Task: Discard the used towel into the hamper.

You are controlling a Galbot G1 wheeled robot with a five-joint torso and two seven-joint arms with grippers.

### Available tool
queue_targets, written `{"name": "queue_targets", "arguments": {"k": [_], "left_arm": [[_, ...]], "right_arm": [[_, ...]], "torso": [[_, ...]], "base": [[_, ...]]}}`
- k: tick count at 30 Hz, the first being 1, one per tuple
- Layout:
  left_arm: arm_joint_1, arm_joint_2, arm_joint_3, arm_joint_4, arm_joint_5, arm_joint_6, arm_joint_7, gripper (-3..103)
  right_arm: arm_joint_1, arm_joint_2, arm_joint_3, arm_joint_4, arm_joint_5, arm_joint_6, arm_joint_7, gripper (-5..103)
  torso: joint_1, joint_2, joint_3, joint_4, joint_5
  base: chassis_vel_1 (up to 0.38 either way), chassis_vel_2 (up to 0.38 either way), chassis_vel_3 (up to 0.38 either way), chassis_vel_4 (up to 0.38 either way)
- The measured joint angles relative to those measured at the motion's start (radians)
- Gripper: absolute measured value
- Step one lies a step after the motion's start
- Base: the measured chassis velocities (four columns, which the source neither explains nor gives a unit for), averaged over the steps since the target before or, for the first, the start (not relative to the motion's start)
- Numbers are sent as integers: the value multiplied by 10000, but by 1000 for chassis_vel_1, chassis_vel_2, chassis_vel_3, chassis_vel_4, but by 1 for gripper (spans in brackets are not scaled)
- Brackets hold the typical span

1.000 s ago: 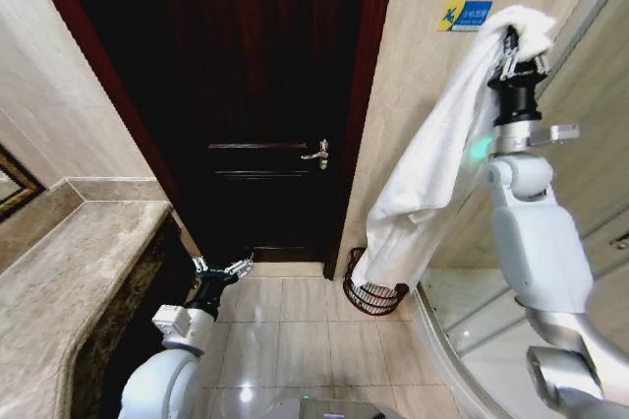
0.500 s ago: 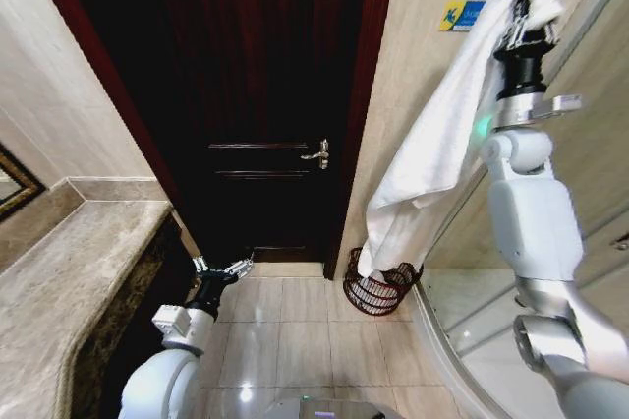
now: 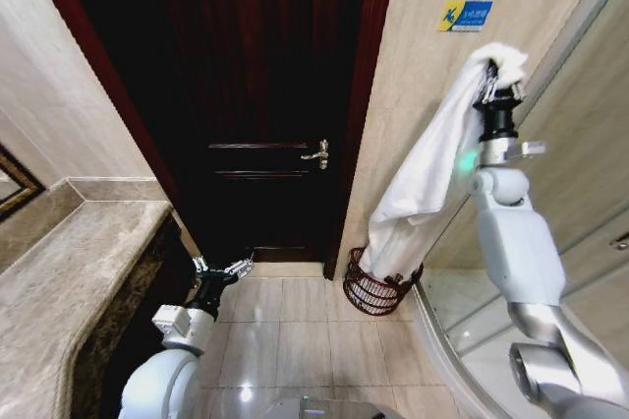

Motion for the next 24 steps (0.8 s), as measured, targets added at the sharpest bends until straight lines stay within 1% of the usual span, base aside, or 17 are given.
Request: {"name": "queue_targets", "arguments": {"k": [5, 8, 13, 15, 16, 18, 19, 22, 24], "left_arm": [[0, 0, 0, 0, 0, 0, 0, 100], [0, 0, 0, 0, 0, 0, 0, 100], [0, 0, 0, 0, 0, 0, 0, 100], [0, 0, 0, 0, 0, 0, 0, 100], [0, 0, 0, 0, 0, 0, 0, 100], [0, 0, 0, 0, 0, 0, 0, 100], [0, 0, 0, 0, 0, 0, 0, 100], [-1, 0, 0, 0, 0, 0, 0, 100], [0, 0, 0, 0, 0, 0, 0, 100]], "right_arm": [[-362, 188, 60, -241, -121, 279, -110, 8], [-641, 367, 87, -689, -214, 725, -404, 8], [-908, 517, 142, -1040, -266, 1015, -674, 8], [-994, 670, 182, -1475, -263, 1386, -938, 8], [-994, 670, 182, -1475, -263, 1386, -938, 8], [-1026, 840, 221, -2088, -345, 1677, -1110, 8], [-1026, 840, 221, -2088, -345, 1677, -1110, 8], [-1086, 1047, 299, -2912, -542, 2051, -1285, 8], [-1105, 1091, 325, -3101, -606, 2136, -1299, 8]], "torso": [[0, 0, 0, 1, 2], [0, 0, 0, 0, 0], [0, 0, 0, 0, 3], [0, 0, 0, -1, -1], [0, 0, 0, -1, -1], [0, 0, 0, 0, 3], [0, 0, 0, 0, 3], [0, 0, 0, 1, 2], [0, 0, 0, 0, 2]], "base": [[0, 0, 0, 0], [0, 0, 0, 0], [0, 0, 0, 0], [0, 0, 0, 0], [0, 0, 0, 0], [0, 0, 0, 0], [0, 0, 0, 0], [0, 0, 0, 0], [0, 0, 0, 0]]}}
